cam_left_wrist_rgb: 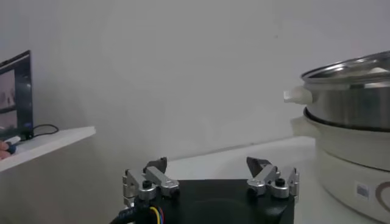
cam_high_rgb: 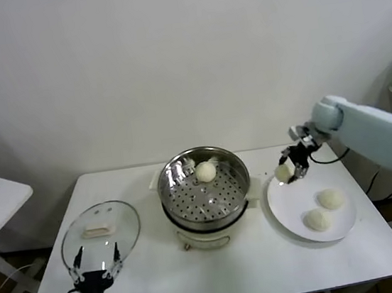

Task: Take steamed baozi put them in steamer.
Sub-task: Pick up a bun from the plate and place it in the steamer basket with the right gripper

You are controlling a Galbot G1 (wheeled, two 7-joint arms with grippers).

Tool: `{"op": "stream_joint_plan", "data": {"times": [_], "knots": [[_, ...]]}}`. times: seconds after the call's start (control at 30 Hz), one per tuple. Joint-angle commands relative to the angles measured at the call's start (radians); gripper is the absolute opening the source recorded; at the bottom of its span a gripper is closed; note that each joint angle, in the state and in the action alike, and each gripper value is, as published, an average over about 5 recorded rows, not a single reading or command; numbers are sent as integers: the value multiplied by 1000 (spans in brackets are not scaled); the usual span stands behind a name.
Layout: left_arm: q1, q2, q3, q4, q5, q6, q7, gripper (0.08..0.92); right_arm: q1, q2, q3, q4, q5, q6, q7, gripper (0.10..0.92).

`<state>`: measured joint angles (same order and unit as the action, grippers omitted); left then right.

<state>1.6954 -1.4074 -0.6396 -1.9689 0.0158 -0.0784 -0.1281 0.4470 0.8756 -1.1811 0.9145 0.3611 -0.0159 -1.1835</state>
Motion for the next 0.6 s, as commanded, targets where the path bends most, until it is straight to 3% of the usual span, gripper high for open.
{"op": "stream_joint_plan", "data": {"times": [0.03,0.2,0.6], "knots": [[1,2,7,-5,2,5,3,823,317,78,-217,-7,403,-84,21,679],[-5,11,17,-17,-3,19,2,823,327,145,-243,52,524,-146,69,679],[-8,0,82,-46,39,34,-9,823,162,288,-228,139,533,-208,150,679]]}}
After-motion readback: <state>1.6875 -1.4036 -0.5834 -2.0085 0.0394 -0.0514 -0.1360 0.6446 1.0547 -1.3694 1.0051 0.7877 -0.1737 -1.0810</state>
